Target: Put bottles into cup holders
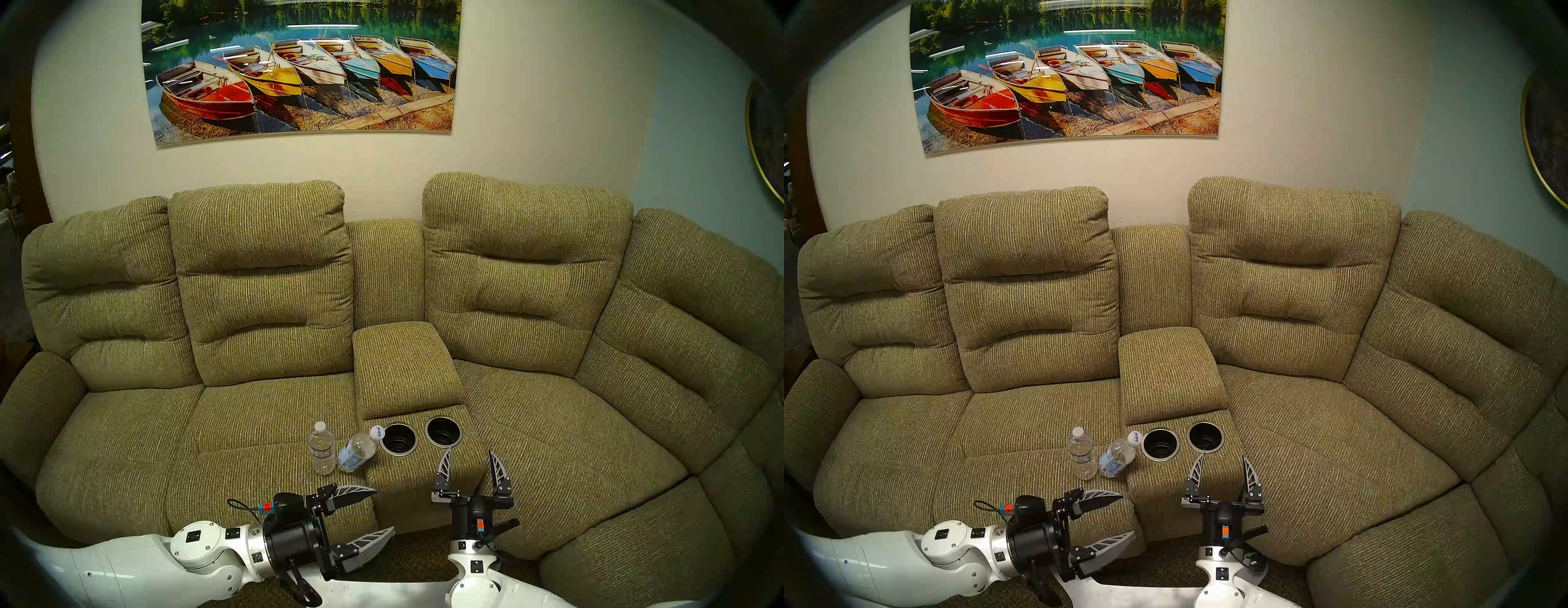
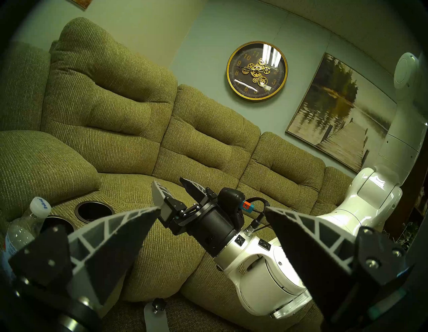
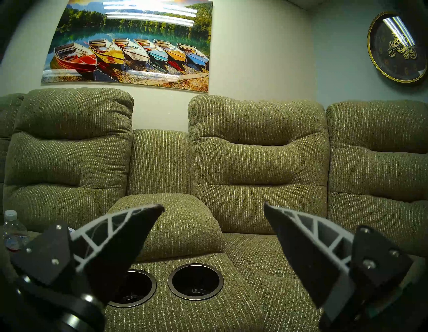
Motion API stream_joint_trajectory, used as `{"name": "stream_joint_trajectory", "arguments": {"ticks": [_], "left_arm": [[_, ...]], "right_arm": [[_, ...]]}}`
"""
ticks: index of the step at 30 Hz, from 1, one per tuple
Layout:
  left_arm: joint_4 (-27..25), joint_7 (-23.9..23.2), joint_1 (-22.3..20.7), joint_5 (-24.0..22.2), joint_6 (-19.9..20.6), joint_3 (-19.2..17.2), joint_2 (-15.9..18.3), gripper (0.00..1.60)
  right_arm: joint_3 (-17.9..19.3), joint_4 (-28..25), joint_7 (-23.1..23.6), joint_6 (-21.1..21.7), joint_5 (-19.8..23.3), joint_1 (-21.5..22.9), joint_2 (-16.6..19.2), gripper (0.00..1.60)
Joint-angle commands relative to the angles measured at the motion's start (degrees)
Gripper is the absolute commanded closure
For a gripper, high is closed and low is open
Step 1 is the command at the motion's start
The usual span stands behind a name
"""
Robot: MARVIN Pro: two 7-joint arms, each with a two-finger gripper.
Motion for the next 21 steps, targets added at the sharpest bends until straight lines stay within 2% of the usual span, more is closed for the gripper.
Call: {"name": "stream_joint_trajectory", "arguments": {"ticks": [1,4,12,16,21], "left_arm": [[1.59,-0.17,-0.23,0.80,-1.44,-0.89,1.25,0.00],[5.01,-0.56,-1.16,1.22,-1.51,-1.88,2.42,0.00],[9.82,-3.64,-2.69,-0.21,-3.06,-3.75,2.68,0.00],[13.90,-6.32,-3.83,-1.72,-3.98,-4.31,1.11,0.00],[19.11,-9.62,-7.39,-1.66,-2.90,-4.41,-2.09,0.00]], "right_arm": [[0.15,-0.38,-0.31,-0.02,0.00,-0.04,-0.09,0.00],[0.15,-0.34,-0.27,-0.05,0.01,-0.03,-0.10,0.00],[0.16,-0.36,-0.28,-0.04,0.00,-0.04,-0.10,0.00],[0.16,-0.36,-0.29,-0.04,0.00,-0.03,-0.09,0.00],[0.16,-0.36,-0.28,-0.04,0.00,-0.03,-0.09,0.00]]}}
